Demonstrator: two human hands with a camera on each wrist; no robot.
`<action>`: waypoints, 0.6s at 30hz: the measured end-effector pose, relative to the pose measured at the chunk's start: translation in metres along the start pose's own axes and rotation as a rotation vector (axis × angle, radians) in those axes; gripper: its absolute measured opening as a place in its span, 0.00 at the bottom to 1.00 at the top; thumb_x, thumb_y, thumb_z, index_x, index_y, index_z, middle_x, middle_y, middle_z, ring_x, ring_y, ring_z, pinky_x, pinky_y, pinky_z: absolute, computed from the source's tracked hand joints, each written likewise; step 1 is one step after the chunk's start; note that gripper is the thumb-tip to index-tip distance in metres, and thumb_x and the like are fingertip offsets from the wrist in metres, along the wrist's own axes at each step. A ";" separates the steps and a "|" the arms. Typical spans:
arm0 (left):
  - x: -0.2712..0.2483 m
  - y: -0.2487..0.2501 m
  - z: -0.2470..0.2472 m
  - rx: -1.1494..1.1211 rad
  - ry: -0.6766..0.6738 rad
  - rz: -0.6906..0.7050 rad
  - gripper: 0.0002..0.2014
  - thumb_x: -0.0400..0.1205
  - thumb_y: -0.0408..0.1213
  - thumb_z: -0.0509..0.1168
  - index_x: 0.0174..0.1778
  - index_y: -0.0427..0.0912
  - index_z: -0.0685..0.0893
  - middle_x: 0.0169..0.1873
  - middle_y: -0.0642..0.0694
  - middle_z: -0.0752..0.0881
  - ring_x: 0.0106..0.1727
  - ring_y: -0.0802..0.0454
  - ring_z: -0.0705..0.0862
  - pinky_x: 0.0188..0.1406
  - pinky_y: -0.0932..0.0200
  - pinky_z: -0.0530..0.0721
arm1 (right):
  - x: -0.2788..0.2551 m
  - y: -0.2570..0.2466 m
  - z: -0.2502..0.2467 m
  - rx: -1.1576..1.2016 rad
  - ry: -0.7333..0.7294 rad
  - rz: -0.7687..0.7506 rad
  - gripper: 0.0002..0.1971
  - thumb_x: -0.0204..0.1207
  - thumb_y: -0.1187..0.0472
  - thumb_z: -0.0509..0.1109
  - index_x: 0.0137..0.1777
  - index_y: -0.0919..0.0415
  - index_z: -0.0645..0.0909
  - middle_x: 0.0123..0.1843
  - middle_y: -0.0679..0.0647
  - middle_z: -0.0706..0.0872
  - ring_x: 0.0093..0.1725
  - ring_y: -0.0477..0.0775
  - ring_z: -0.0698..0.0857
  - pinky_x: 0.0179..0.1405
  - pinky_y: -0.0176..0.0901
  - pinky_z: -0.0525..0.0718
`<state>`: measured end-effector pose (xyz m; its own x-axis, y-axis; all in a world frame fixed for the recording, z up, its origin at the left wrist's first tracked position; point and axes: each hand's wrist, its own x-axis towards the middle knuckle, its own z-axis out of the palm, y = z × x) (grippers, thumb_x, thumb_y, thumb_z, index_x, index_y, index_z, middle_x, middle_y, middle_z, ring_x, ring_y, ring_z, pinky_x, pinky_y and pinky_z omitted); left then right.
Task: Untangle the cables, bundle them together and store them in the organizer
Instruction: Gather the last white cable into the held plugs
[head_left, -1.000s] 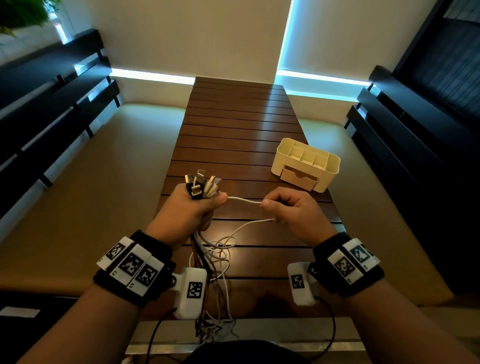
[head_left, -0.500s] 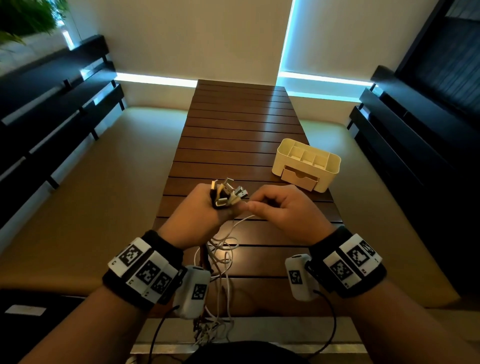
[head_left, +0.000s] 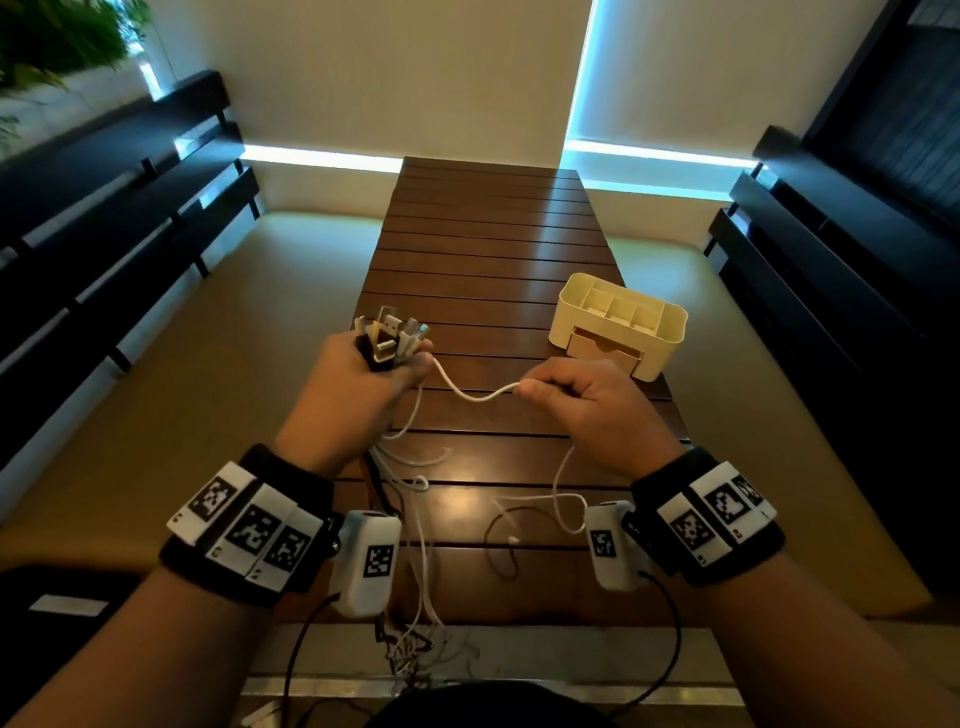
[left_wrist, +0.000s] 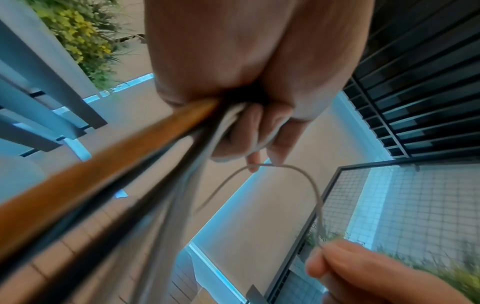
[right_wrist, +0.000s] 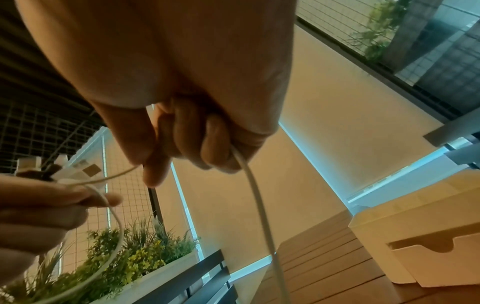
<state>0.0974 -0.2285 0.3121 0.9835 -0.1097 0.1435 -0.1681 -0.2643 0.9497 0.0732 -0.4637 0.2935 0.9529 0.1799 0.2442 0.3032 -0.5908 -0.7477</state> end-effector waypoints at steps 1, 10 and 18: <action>-0.002 0.003 0.001 0.052 0.007 0.041 0.06 0.83 0.28 0.68 0.52 0.33 0.89 0.17 0.65 0.79 0.21 0.70 0.77 0.31 0.64 0.72 | 0.000 0.000 0.001 -0.036 -0.034 0.012 0.06 0.84 0.57 0.68 0.49 0.49 0.87 0.35 0.44 0.85 0.36 0.41 0.81 0.36 0.26 0.77; -0.010 0.016 0.017 0.129 0.001 0.151 0.05 0.82 0.34 0.70 0.50 0.40 0.90 0.32 0.55 0.86 0.27 0.67 0.79 0.32 0.68 0.75 | 0.006 -0.005 0.012 -0.300 -0.173 0.165 0.12 0.84 0.49 0.66 0.53 0.54 0.88 0.42 0.49 0.87 0.41 0.44 0.85 0.39 0.33 0.78; -0.011 0.021 0.028 0.162 -0.449 0.100 0.12 0.85 0.37 0.69 0.35 0.45 0.81 0.21 0.56 0.78 0.23 0.63 0.72 0.25 0.71 0.71 | 0.002 -0.022 0.005 -0.070 -0.062 -0.087 0.07 0.83 0.61 0.69 0.48 0.57 0.89 0.31 0.41 0.83 0.31 0.42 0.81 0.30 0.29 0.75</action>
<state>0.0813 -0.2598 0.3227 0.8425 -0.5350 0.0634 -0.3033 -0.3737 0.8766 0.0688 -0.4463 0.3071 0.9224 0.2798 0.2662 0.3854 -0.6240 -0.6797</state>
